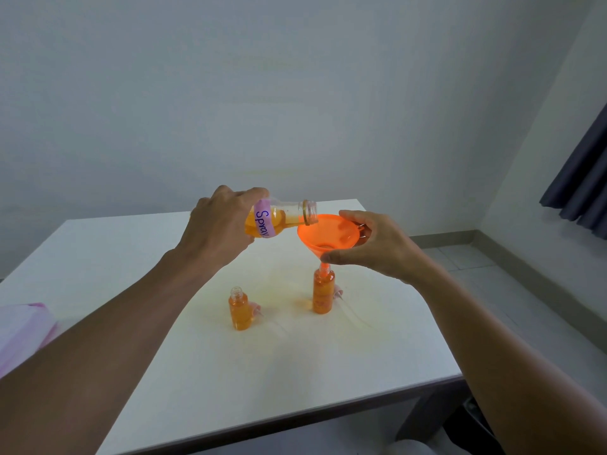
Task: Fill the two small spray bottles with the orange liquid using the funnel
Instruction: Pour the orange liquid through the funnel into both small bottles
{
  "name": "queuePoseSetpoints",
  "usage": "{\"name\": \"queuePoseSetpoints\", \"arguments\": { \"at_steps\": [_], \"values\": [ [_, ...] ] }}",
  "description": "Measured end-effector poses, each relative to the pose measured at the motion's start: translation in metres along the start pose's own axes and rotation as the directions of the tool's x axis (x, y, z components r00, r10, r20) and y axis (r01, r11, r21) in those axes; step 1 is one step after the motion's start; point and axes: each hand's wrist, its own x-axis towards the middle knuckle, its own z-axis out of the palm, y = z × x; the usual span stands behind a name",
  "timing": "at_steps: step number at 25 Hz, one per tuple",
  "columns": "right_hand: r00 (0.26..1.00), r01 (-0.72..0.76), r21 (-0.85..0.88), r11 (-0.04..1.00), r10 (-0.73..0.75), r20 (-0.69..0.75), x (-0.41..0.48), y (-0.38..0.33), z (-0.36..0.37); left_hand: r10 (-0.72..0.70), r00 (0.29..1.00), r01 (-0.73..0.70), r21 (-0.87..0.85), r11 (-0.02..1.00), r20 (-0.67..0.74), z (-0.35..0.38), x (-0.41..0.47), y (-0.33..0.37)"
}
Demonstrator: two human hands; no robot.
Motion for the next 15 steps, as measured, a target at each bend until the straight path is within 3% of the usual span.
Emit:
{"name": "queuePoseSetpoints", "arguments": {
  "at_steps": [8,15],
  "values": [
    [1.000,-0.001,-0.026,1.000,0.001,-0.004,0.000,-0.002,-0.001,-0.124,0.990,0.135,-0.201,0.970,0.068,0.012,-0.003,-0.008],
    [1.000,0.005,-0.040,0.999,-0.006,-0.012,-0.003,-0.004,0.000,-0.175,0.982,0.188,-0.279,0.941,0.073,0.013,-0.012,-0.016]
  ]
}}
